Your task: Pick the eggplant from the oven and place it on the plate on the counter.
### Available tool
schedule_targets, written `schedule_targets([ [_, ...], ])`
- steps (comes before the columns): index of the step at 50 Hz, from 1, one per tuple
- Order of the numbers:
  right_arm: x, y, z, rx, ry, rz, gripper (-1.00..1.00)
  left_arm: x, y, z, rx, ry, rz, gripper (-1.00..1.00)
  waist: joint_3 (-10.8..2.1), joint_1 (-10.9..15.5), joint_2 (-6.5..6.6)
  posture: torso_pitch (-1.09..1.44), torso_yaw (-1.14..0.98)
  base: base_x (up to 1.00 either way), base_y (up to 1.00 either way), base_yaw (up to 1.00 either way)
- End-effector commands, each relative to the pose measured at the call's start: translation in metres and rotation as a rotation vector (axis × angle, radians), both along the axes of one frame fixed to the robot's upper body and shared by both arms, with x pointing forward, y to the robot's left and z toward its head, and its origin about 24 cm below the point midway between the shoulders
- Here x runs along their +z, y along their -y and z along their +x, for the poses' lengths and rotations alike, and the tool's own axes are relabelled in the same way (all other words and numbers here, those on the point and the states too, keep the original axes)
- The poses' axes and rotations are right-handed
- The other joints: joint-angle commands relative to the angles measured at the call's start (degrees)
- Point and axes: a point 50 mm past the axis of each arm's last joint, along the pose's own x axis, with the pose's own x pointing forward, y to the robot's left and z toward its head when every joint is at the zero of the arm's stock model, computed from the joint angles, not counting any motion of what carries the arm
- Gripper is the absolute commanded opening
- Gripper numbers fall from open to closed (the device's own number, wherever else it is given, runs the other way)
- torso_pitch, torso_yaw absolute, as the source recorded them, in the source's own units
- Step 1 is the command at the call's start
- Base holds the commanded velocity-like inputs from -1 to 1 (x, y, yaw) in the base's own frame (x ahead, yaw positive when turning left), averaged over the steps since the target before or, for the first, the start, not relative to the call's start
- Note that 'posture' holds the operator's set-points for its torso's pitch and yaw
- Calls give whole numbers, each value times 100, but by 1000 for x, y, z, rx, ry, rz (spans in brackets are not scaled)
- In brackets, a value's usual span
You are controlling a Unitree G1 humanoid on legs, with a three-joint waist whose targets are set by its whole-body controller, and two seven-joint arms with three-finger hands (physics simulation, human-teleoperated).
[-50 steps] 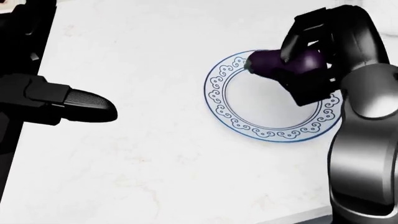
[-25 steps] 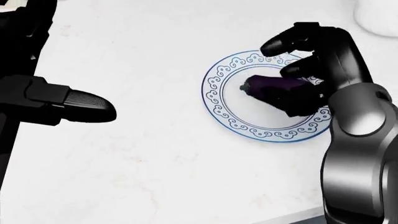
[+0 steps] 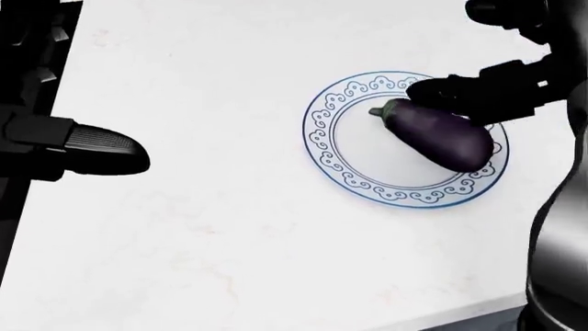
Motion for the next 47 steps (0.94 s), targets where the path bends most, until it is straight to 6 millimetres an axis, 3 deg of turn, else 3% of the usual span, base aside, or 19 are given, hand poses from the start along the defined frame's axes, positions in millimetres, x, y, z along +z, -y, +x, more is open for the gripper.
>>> schedule_targets([
  [1,16,5,-11,-20,61,-3,37,14,-6,-9,18,88,-20,100,-138,-9,5,0,0,0,0,0],
  [6,33,17,-28,-34,107,6,39,18,-24,-24,59,122,-51,100,-106,-31,28,0,0,0,0,0],
  [14,39,29,-46,-48,143,17,45,23,-46,-55,116,163,-65,100,-79,-73,125,0,0,0,0,0],
  [26,47,48,-95,-76,219,35,98,23,-62,-85,185,204,-79,100,-22,-80,214,0,0,0,0,0],
  [31,37,57,-113,-88,218,60,100,23,-66,-100,229,237,-96,100,-3,-95,196,0,0,0,0,0],
  [35,47,67,-134,-108,257,82,100,29,-66,-122,302,303,-69,100,-1,-114,170,0,0,0,0,0],
  [41,46,72,-156,-106,279,94,100,43,-66,-155,344,365,-11,100,113,-173,177,0,0,0,0,0],
  [47,50,76,-169,-105,300,81,100,40,-72,-170,356,387,-15,100,160,-166,192,0,0,0,0,0],
])
